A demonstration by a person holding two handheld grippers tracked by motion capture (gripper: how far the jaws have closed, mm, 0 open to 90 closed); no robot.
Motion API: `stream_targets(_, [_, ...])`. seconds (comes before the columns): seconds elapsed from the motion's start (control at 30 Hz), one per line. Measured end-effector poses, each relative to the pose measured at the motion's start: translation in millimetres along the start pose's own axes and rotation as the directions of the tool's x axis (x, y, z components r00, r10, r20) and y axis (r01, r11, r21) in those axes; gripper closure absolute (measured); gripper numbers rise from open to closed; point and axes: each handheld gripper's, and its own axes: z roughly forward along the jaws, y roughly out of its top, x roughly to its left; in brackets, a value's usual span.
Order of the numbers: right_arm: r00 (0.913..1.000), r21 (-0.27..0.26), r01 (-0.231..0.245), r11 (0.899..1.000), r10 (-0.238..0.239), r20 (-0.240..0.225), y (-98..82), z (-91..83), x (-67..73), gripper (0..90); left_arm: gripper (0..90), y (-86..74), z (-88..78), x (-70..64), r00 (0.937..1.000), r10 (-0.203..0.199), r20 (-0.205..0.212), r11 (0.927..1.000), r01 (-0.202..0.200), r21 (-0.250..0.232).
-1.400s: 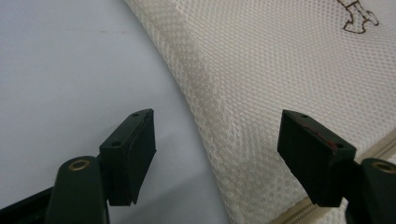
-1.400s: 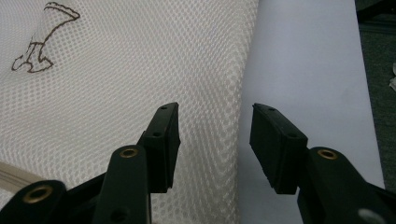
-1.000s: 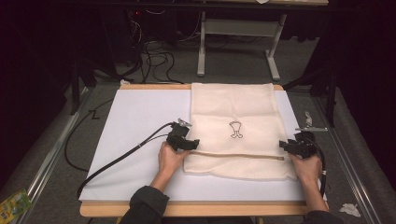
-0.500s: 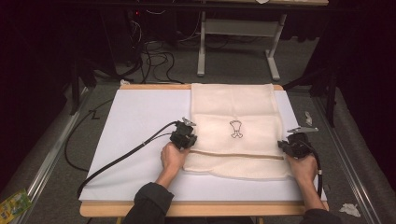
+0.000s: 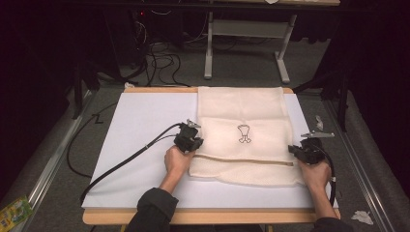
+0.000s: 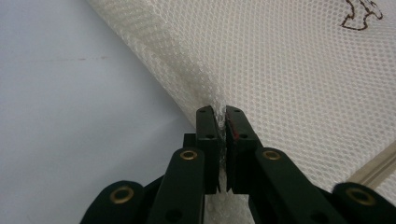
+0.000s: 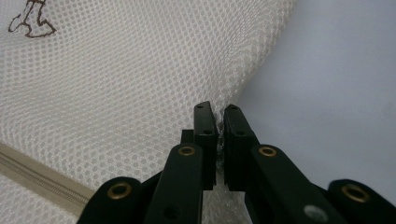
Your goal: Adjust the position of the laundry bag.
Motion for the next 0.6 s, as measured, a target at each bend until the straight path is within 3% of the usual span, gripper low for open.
stream_targets(0.6, [0.9985,-0.024,0.016,1.0,-0.017,-0.052,2.4,-3.5,8.5,87.3,85.9,-0.3,-19.8,12.1,0.9999,-0.003,-0.01,0.9995,0.002,-0.033])
